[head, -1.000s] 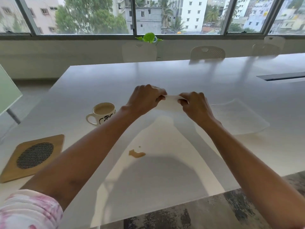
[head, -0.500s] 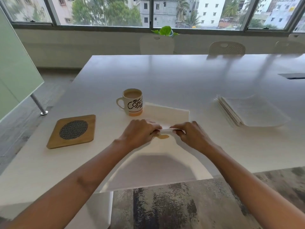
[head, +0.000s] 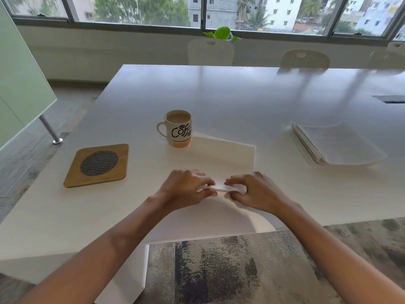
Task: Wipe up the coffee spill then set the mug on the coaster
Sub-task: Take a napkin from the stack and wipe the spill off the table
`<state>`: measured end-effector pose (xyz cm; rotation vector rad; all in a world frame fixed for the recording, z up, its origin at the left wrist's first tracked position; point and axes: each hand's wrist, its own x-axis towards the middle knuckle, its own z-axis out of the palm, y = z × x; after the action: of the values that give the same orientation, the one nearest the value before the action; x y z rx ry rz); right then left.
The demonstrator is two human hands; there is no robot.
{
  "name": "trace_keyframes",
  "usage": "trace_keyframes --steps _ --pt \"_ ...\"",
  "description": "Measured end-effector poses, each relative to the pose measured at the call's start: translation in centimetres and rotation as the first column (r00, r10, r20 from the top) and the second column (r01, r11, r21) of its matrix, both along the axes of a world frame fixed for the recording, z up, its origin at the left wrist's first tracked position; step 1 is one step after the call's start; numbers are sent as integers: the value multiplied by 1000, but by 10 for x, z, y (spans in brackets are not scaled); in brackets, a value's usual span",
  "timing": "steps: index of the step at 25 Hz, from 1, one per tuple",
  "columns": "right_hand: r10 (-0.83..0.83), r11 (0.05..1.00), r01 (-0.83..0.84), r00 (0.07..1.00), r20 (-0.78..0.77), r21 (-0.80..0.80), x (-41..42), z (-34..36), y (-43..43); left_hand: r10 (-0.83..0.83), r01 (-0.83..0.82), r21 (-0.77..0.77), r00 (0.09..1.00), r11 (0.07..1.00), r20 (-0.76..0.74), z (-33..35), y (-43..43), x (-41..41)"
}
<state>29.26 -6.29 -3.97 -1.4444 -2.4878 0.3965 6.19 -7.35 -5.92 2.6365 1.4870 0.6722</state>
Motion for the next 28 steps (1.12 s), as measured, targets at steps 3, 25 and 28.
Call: trace_keyframes --steps 3,25,28 --pt "20 997 -27 995 -93 -70 -1 13 4 59 -56 -46 995 997 81 9 -1 -2" --pt "-202 976 211 968 150 -49 -61 -52 56 362 -377 -224 926 899 -104 -37 61 27" --pt "-191 979 200 968 164 -40 -57 -57 54 373 -385 -239 923 892 -93 -38 52 31"
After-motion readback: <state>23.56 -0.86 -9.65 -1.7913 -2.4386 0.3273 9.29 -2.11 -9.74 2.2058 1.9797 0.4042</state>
